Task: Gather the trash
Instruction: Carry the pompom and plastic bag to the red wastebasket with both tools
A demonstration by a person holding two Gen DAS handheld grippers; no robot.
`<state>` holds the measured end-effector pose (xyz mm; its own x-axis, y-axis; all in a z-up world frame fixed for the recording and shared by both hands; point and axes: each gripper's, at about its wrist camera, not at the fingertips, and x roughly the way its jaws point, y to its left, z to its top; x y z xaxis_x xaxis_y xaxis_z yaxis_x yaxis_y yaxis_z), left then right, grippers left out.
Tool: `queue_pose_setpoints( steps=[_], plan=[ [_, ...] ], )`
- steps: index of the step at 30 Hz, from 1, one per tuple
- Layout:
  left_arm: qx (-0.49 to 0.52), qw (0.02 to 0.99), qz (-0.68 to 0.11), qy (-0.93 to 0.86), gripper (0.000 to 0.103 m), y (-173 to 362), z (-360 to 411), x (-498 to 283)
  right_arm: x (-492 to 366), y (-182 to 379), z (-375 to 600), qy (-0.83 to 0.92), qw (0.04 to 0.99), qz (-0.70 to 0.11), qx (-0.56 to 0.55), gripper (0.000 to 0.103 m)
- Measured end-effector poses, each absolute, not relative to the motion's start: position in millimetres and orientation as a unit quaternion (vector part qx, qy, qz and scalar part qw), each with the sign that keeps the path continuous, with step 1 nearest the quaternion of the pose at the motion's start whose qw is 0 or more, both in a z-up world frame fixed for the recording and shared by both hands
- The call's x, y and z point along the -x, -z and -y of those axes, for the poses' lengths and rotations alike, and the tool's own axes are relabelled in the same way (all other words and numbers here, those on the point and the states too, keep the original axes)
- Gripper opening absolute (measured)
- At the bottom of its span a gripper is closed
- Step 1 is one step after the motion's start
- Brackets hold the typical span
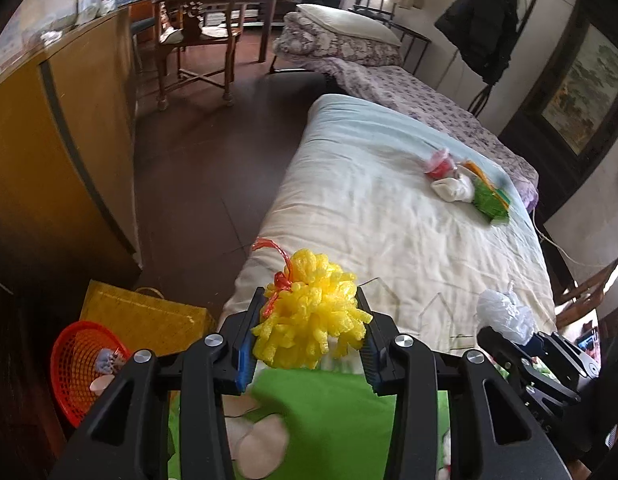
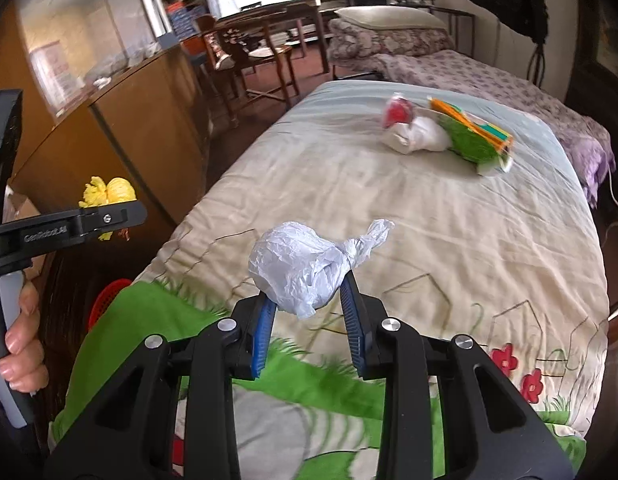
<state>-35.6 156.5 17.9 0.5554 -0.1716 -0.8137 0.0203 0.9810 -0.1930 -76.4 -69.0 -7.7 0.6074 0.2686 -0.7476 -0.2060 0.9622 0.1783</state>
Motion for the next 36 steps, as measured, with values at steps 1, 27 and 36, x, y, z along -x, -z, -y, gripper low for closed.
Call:
queue_pose_setpoints(
  steps=[1, 27, 36],
  plan=[
    [0.083, 0.878, -0.468, 0.051, 0.042, -17.8, -162.8, 37.4, 76.6, 6.2, 65.9, -0.136, 0.895, -0.422, -0.036, 0.033],
    [0.173, 0.846, -0.49, -0.118, 0.042, 22.3, -377.8, 83.3, 83.0, -5.7, -195.4, -0.373, 0.809, -0.43, 0.142, 0.033],
    [0.222, 0.813, -0.509, -0.177, 0.042, 52.2, -457.3, 108.3, 94.2, 21.7, -277.3, -0.428, 0.755, -0.463, 0.181, 0.033]
  ],
)
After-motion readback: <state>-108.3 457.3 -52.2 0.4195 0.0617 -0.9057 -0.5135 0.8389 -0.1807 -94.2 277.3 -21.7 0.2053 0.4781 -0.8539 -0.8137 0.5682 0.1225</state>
